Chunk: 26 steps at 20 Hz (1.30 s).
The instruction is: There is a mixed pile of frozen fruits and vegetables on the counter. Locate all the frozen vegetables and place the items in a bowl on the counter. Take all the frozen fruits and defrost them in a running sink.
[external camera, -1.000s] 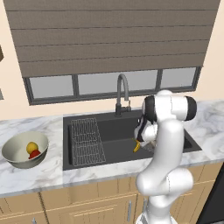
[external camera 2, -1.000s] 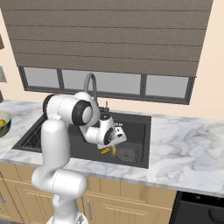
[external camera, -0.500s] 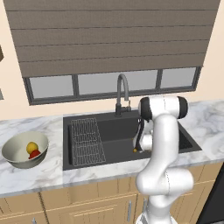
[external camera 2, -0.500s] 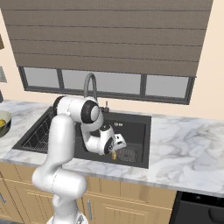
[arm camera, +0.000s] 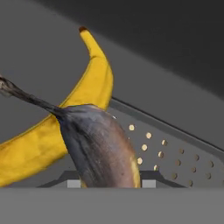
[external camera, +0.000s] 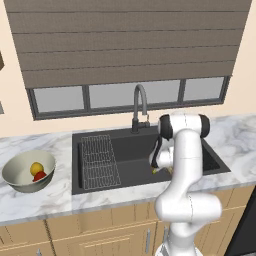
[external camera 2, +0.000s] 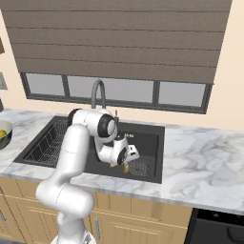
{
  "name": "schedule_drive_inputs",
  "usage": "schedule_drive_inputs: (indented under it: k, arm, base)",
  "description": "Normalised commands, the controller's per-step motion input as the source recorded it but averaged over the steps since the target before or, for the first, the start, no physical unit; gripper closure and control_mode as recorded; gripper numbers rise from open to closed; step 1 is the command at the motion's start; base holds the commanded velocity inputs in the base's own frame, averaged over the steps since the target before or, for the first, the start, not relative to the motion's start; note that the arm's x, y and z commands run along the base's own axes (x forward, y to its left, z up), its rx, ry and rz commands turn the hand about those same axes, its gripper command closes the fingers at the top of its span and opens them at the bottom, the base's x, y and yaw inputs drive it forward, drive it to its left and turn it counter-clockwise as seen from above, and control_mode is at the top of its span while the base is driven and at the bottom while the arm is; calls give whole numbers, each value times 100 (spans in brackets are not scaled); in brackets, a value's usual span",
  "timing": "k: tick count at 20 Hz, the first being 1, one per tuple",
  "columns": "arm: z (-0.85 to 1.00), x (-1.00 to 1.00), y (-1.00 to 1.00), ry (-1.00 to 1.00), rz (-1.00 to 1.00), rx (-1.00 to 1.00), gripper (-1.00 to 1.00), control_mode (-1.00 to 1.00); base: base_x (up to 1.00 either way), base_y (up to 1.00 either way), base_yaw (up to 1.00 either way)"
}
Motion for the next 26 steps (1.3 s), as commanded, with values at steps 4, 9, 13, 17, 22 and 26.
schedule_drive_inputs:
  k: [4, 9, 13, 17, 22, 26]
  arm:
    - [-36, 41, -8, 3, -2, 3, 100, -100]
    - [-47, 31, -5, 3, 0, 3, 100, -100]
    - [-39, 22, 3, 3, 0, 0, -100, -100]
    - [-8, 2, 16, 7, -3, -1, -100, -100]
    - [34, -9, 4, 7, -12, -3, -100, -100]
    - [72, -38, -2, 13, -13, 4, -100, -100]
  base:
    - [0, 0, 0]
    - [0, 0, 0]
    - [0, 0, 0]
    - [0, 0, 0]
    - [0, 0, 0]
    - [0, 0, 0]
